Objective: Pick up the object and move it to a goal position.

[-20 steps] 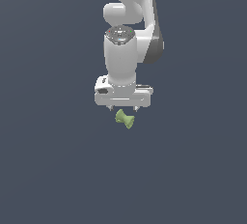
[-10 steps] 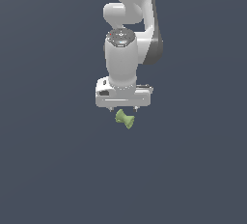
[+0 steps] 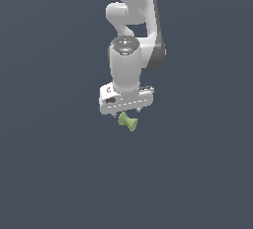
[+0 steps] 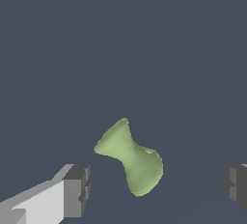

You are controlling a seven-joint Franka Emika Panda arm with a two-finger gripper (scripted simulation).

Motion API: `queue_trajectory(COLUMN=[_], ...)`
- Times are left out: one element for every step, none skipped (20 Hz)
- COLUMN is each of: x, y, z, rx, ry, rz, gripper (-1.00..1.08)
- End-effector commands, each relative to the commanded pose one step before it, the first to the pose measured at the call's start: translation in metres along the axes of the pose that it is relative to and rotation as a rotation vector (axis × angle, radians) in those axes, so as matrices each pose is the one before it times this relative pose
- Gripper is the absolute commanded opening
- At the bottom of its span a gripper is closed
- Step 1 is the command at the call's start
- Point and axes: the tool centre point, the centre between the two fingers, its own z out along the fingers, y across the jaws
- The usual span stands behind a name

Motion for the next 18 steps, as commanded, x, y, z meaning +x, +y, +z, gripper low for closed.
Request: queue_trajectory(x=[-0.00266,-0.00102,-0.00101,-0.00099,-0.00097,-0.00095,-0.00093,-0.0009,-0.00088,-0.00085,-0.00082,-0.00079,-0.00076,-0.00072,-0.00068,-0.00062,-0.00055,-0.00049], y=[-0.00086,-0.00045,-0.0005,-0.00054,-0.00059,-0.00063,-0.00067,-0.00071,-0.00075,-0.00079,-0.00083,-0.00086,-0.00091,-0.00094,-0.00097,-0.00096,-0.00093,-0.0009], z=[0.00557,0.0022,0.00219,0.00218,0.00217,0.00216,0.00215,0.00214,0.00213,0.00212,0.00211,0.00209,0.00208,0.00207,0.00205,0.00194,0.00183,0.00172], rx=[-0.00106,-0.00026,-0.00017,-0.00008,0.0,0.00008,0.00016,0.00024,0.00032,0.00039,0.00046,0.00053,0.0006,0.00066,0.00072,0.00074,0.00074,0.00074], ry=[-0.00501,-0.00195,-0.00193,-0.0019,-0.00187,-0.00183,-0.00179,-0.00175,-0.00171,-0.00166,-0.00161,-0.00156,-0.0015,-0.00145,-0.00138,-0.00126,-0.00113,-0.00102], rz=[-0.07268,-0.02903,-0.02905,-0.02907,-0.02909,-0.02911,-0.02913,-0.02915,-0.02916,-0.02918,-0.0292,-0.02921,-0.02924,-0.02925,-0.02908,-0.02779,-0.0263,-0.02481], gripper=[1.0,1.0,1.0,1.0,1.0,1.0,1.0,1.0,1.0,1.0,1.0,1.0,1.0,1.0,1.0,1.0,1.0,1.0])
